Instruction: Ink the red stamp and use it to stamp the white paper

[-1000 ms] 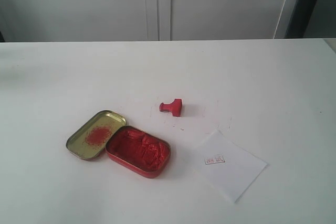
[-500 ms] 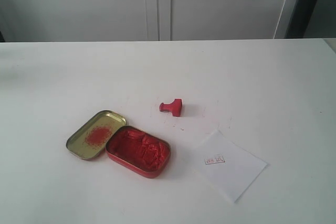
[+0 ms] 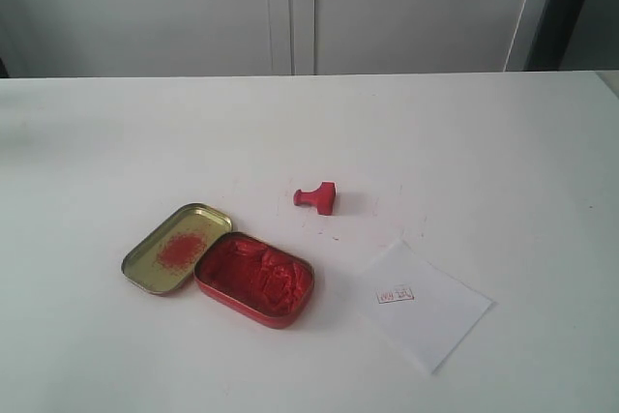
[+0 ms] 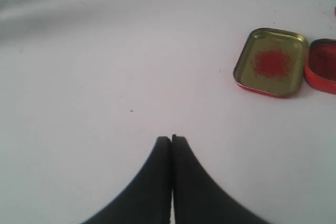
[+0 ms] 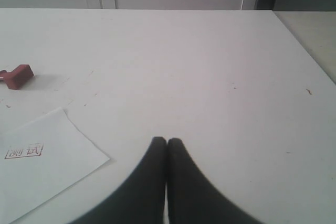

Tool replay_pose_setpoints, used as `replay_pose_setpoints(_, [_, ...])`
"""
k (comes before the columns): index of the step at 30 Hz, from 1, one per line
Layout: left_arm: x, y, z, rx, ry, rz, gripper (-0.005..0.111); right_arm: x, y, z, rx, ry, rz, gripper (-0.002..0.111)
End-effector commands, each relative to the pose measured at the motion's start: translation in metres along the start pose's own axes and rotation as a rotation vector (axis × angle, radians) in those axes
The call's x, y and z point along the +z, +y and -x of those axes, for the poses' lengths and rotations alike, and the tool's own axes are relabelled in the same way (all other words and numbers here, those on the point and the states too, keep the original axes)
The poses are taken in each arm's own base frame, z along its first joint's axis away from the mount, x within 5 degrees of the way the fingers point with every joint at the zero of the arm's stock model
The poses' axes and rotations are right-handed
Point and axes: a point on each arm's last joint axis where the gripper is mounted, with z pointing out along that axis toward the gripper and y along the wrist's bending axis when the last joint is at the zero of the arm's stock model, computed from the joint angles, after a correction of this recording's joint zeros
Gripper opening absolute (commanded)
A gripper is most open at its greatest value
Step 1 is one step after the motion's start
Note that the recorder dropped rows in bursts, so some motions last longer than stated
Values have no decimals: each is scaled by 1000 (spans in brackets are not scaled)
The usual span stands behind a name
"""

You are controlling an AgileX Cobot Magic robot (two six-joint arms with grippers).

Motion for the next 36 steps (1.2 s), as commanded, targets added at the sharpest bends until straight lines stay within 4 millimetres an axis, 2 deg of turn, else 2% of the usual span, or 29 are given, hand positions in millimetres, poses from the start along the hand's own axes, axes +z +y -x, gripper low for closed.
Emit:
replay_pose_setpoints(1, [1,2,-1,-26,-10,51,0,0,0,0,-5,-13,0,0])
replay_pose_setpoints(16, [0,-3,-1,18,-19,-72,0,0,0,0,-5,-13,0,0])
replay_pose_setpoints(30, [0,-2,-1,23,-19,-62,0,0,0,0,-5,-13,0,0])
replay_pose_setpoints(36, [0,3,-2,-50,-7,0,0,0,0,0,-5,-13,0,0])
